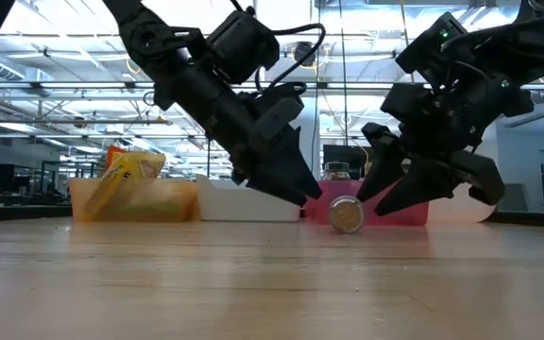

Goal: Pick & Place Food Item
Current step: Put the brown seasoning bottle into the red bin

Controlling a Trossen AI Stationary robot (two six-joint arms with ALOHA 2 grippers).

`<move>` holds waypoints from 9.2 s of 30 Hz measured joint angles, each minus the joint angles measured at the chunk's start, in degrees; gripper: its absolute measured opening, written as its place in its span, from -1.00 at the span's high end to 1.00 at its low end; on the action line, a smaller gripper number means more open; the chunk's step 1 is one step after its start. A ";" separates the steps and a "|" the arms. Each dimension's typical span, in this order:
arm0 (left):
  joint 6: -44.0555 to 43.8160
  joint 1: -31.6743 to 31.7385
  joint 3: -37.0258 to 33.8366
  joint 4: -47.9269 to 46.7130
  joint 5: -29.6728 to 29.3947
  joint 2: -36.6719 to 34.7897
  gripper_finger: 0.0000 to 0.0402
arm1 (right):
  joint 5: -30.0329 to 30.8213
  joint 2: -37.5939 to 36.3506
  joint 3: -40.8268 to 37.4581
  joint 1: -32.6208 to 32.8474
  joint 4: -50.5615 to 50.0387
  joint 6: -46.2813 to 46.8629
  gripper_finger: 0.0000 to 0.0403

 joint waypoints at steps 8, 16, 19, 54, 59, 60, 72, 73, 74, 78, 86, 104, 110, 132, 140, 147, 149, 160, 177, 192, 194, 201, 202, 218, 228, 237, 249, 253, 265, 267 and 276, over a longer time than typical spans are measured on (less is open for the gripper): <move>-1.72 -1.53 0.00 0.51 -0.03 0.00 -0.20 | 0.20 0.00 0.00 0.15 0.04 8.14 0.21; -4.65 -1.49 0.00 1.60 3.65 0.00 -0.20 | 4.85 0.00 0.00 2.36 1.36 6.09 0.21; -5.24 -1.80 0.00 1.60 4.04 0.00 -0.20 | 4.81 0.00 0.00 2.37 1.79 5.39 0.21; -13.40 -10.01 0.07 1.21 -18.43 3.93 -0.20 | 12.38 13.62 0.66 4.95 23.61 10.22 0.21; -14.58 -9.35 0.01 1.88 -16.25 5.35 -0.20 | 14.25 13.64 0.76 6.26 23.36 9.94 0.21; -14.53 -9.29 0.02 1.91 -16.08 5.40 -0.20 | 15.11 13.64 0.76 6.32 23.21 9.93 0.21; -13.00 -9.27 0.00 -1.34 -13.96 2.30 -0.20 | 15.24 13.64 0.74 6.25 21.59 9.83 0.21; -13.00 -9.27 0.00 -1.67 -13.83 1.57 -0.20 | 15.24 13.64 0.76 6.25 21.51 9.83 0.21; -13.00 -9.27 0.00 -2.78 -13.87 0.66 -0.20 | 15.24 13.64 0.74 6.25 21.53 9.83 0.21; -11.93 -9.29 0.00 -3.94 -15.98 -1.78 -0.20 | 15.40 13.64 0.76 6.25 22.02 9.83 0.21; -10.07 -6.82 0.00 -3.64 -17.36 -1.72 -0.20 | 16.77 13.64 2.18 6.45 21.40 6.29 0.21; -9.98 -2.46 0.00 -9.25 -24.70 -1.62 -0.20 | 16.73 13.62 2.62 7.98 18.86 4.02 0.21; -8.85 -0.50 0.00 -7.69 -24.86 -1.25 -0.20 | 18.21 13.62 2.62 7.98 18.88 1.37 0.21; -7.96 0.22 0.03 1.61 -19.62 4.80 -0.20 | 20.04 13.55 2.64 8.63 16.69 -6.72 0.21; -3.91 0.06 0.04 4.44 -14.87 4.79 -0.20 | 19.33 13.47 2.69 10.41 15.43 -7.14 0.21; -1.76 -0.21 0.04 5.14 -12.86 4.81 -0.20 | 19.33 13.37 2.73 12.18 14.35 -6.71 0.21; -1.01 -0.45 0.04 5.95 -12.61 4.97 -0.20 | 19.28 12.72 2.73 12.47 13.50 -6.59 0.21; 0.87 -1.12 0.04 7.94 -10.96 5.03 -0.20 | 14.65 6.56 9.87 12.94 -7.85 3.36 0.21; 1.37 -1.12 0.04 8.46 -9.43 5.05 -0.20 | 5.98 5.68 16.98 12.31 -25.64 8.10 -0.17; 1.34 -1.10 0.04 8.68 -9.39 5.05 -0.20 | 6.13 5.68 17.46 10.16 -31.76 4.93 -0.18; 1.34 -1.10 0.04 8.68 -9.38 5.05 -0.20 | 5.97 5.68 17.46 9.94 -31.67 4.85 -0.18; 1.31 -1.08 0.04 9.07 -9.30 5.05 -0.20 | 5.82 6.32 17.44 9.27 -31.40 5.31 -0.18; 1.29 -1.08 0.04 9.18 -9.12 5.05 -0.20 | 5.80 6.50 17.46 9.16 -30.95 5.22 -0.18; 1.18 -1.14 0.04 9.41 -8.19 5.05 -0.20 | -0.20 8.17 17.44 7.08 -27.84 6.73 0.07; 1.31 -1.14 0.04 8.98 -8.19 4.98 -0.20 | 0.33 8.15 17.44 7.07 -27.87 6.97 0.07; 2.14 -1.03 0.02 -0.14 -7.99 -2.79 -0.20 | 7.66 5.03 17.39 8.72 -27.11 6.64 0.07; 0.90 -4.68 0.00 -14.02 -17.20 -13.36 -0.20 | 7.30 -4.88 13.07 6.71 -13.22 9.36 0.07; 1.12 -6.25 0.00 -12.33 -18.66 -13.73 -0.20 | 4.03 -8.68 4.87 4.60 0.44 12.85 0.07; 1.12 -7.05 0.02 -2.51 -9.85 -13.18 -0.20 | 0.15 -8.86 -16.93 8.20 42.86 28.51 0.07; 1.88 -7.06 0.03 -0.48 -7.99 -12.33 -0.20 | 1.56 -8.04 -17.52 8.86 42.81 29.51 0.07; 5.85 -6.96 0.02 9.42 -4.95 -5.82 -0.20 | 1.71 -0.93 -17.44 9.46 48.30 31.12 0.07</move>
